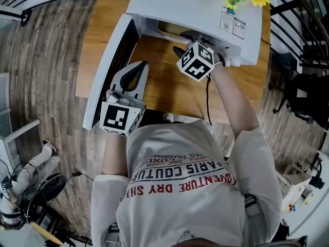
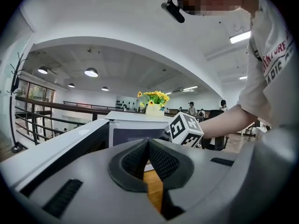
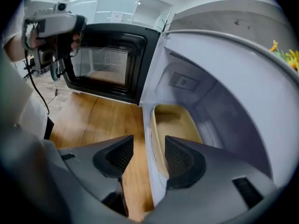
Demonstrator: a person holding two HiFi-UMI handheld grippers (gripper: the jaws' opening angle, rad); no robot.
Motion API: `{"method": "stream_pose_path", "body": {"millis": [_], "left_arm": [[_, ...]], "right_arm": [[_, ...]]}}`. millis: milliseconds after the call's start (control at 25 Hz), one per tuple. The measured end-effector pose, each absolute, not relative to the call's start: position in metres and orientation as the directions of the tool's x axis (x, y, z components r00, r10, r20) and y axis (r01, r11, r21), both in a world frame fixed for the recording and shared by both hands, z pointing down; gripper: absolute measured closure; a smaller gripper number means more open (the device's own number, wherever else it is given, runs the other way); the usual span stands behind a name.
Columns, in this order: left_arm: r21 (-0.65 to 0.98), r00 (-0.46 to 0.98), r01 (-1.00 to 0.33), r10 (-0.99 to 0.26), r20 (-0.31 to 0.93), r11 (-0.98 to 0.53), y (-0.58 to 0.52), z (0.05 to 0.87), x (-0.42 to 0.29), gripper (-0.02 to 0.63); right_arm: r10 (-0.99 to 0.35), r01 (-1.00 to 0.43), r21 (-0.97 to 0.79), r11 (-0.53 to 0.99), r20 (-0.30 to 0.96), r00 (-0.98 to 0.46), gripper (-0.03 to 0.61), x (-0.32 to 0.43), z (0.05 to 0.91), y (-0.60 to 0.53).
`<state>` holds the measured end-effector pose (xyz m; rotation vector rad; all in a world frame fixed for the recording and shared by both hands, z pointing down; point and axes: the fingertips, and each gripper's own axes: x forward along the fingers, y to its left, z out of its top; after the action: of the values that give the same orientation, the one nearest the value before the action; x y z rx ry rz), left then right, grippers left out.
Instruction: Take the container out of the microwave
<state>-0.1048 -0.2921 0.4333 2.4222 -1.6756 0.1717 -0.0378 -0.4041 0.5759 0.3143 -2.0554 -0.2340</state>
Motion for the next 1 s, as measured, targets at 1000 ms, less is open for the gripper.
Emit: {"method": "stream_pose_path", "body": {"millis": [1000], "left_arm": [[0.093, 0.379, -0.925, -0.901, 0.21, -0.368, -0.275, 0.435, -0.103, 0.601]], "right_arm": [[-0.299, 0.042, 0.338, 0.94, 0.878, -0.374, 0.541, -0.046, 0.59, -0.401]]}}
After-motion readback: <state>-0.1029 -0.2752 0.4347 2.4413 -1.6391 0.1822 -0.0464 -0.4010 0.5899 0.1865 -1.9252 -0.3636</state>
